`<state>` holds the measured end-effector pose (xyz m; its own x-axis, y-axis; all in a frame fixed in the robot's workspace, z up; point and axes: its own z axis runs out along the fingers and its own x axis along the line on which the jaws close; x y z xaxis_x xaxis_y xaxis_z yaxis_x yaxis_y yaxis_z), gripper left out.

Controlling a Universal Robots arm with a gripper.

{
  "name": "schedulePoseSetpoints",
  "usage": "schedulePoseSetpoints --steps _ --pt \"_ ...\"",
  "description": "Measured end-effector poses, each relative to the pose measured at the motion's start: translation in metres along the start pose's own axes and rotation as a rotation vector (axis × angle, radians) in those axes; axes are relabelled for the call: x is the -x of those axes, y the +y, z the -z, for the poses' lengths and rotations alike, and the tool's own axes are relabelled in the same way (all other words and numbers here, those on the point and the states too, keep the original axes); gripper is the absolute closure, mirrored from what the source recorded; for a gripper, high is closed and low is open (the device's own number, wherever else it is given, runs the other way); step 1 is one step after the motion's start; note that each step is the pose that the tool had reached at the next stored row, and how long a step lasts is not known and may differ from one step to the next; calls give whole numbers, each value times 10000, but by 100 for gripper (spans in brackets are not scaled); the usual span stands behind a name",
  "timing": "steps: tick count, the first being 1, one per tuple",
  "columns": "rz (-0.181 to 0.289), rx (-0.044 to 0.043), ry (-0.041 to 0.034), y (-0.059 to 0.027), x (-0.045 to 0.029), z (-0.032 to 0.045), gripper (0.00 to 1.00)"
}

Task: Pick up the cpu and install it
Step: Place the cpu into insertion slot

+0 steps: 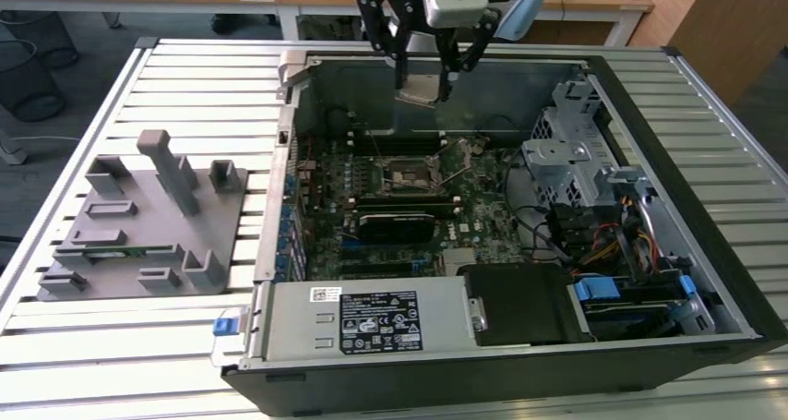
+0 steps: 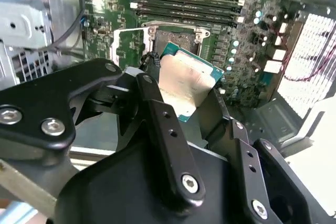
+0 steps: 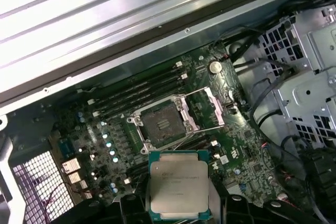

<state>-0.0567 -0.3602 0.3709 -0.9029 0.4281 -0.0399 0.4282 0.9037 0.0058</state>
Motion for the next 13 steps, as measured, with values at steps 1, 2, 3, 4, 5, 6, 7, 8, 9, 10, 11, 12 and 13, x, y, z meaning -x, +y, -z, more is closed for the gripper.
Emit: schedulePoseSetpoints --steps 1,2,3,4,5,6,7,8,9,10,11,12,13 --pt "-167 -6 -1 0 0 -2 47" --pt "-327 -13 -2 0 0 -4 47" --pt "-491 -21 -3 1 -1 -5 47" --pt "-649 -26 -4 1 -1 -7 47" --pt "-809 -32 -4 1 -1 -9 47" --pt "-965 -38 -6 1 -1 -11 47" --pt "-1119 -46 -6 2 -1 -12 47" --pt "-1284 -52 -7 2 -2 -14 47" --pt "-1439 -59 -8 2 -2 -15 47" --pt "-1589 -64 -9 3 -2 -17 47" --pt "-1733 -71 -10 4 -2 -18 47" --pt "-1866 -76 -11 5 -3 -19 47" --pt "-2002 -81 -11 5 -3 -21 47"
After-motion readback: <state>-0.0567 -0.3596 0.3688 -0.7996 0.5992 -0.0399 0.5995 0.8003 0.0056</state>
